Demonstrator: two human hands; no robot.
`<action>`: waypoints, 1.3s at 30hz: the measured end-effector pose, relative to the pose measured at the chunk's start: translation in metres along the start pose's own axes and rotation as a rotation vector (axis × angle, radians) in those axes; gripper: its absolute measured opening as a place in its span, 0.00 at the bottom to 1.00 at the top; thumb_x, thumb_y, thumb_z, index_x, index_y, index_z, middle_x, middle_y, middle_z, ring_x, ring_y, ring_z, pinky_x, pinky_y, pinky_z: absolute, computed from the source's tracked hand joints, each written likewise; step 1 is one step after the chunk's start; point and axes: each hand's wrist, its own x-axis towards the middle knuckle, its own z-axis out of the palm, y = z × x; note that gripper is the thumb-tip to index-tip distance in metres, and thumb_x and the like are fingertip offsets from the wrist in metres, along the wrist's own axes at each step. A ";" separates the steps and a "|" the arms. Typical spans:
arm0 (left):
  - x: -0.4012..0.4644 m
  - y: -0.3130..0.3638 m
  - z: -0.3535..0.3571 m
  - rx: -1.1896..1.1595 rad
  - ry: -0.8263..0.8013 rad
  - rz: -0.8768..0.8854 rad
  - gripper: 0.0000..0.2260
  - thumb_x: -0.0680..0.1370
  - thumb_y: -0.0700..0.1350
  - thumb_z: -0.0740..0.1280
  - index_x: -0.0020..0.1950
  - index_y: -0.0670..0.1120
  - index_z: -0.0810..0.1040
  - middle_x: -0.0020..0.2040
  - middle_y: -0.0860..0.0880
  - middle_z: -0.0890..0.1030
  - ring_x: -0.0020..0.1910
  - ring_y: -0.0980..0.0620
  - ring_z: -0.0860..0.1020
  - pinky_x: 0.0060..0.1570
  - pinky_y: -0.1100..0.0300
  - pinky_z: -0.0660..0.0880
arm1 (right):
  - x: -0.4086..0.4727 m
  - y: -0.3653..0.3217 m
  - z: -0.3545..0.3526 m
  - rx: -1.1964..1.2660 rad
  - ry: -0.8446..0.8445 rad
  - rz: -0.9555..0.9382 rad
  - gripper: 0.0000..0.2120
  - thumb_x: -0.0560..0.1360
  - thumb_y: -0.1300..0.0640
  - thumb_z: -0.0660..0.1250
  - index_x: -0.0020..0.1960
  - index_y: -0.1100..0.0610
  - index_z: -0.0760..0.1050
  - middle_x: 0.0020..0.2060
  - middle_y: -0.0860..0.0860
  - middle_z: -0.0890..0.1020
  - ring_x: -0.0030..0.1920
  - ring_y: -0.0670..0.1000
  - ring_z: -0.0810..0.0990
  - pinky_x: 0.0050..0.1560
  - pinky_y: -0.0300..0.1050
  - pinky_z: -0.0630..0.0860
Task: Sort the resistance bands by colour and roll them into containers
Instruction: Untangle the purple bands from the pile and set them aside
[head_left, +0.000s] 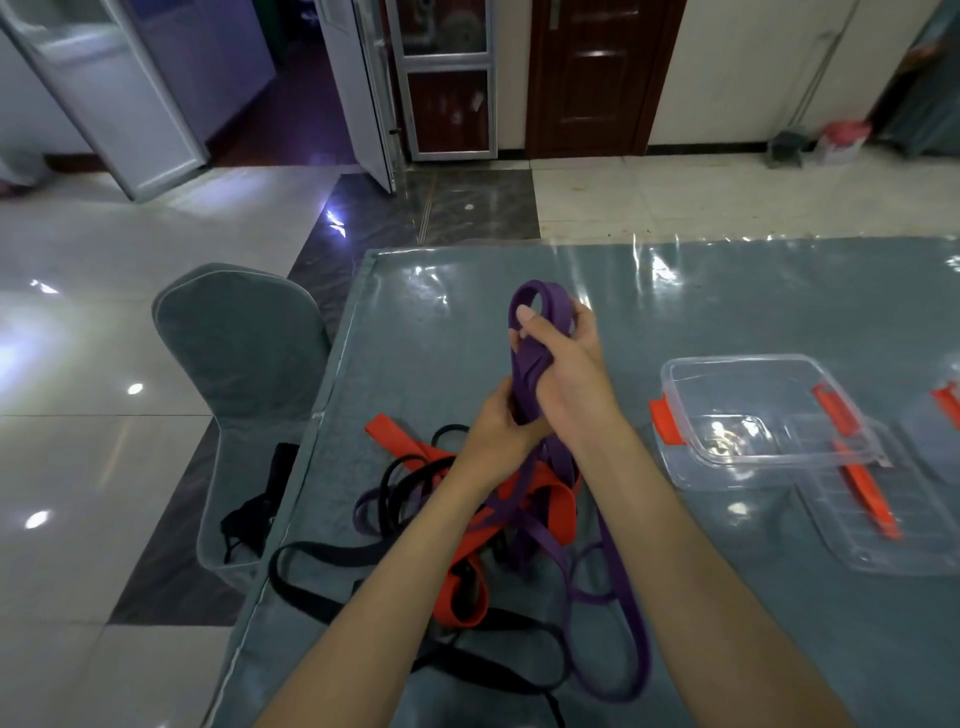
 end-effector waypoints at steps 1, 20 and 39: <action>0.001 -0.002 0.001 -0.021 0.038 0.001 0.16 0.79 0.39 0.73 0.66 0.45 0.77 0.58 0.49 0.85 0.57 0.57 0.84 0.58 0.58 0.79 | 0.000 0.002 -0.002 -0.012 -0.017 -0.001 0.26 0.76 0.68 0.74 0.71 0.62 0.70 0.52 0.55 0.82 0.46 0.49 0.87 0.56 0.47 0.82; 0.026 0.043 -0.026 -0.326 0.195 -0.011 0.07 0.81 0.36 0.69 0.58 0.43 0.77 0.41 0.51 0.84 0.40 0.54 0.84 0.46 0.48 0.82 | -0.001 0.055 -0.109 -0.822 -0.500 0.218 0.23 0.75 0.55 0.78 0.67 0.50 0.76 0.58 0.47 0.85 0.61 0.48 0.83 0.69 0.51 0.77; 0.038 0.054 -0.077 -0.654 0.233 -0.265 0.13 0.83 0.53 0.67 0.63 0.47 0.80 0.57 0.46 0.84 0.62 0.45 0.81 0.61 0.47 0.79 | 0.007 -0.015 -0.045 -0.616 -0.293 -0.274 0.05 0.80 0.60 0.67 0.55 0.56 0.79 0.37 0.52 0.84 0.35 0.52 0.79 0.40 0.44 0.78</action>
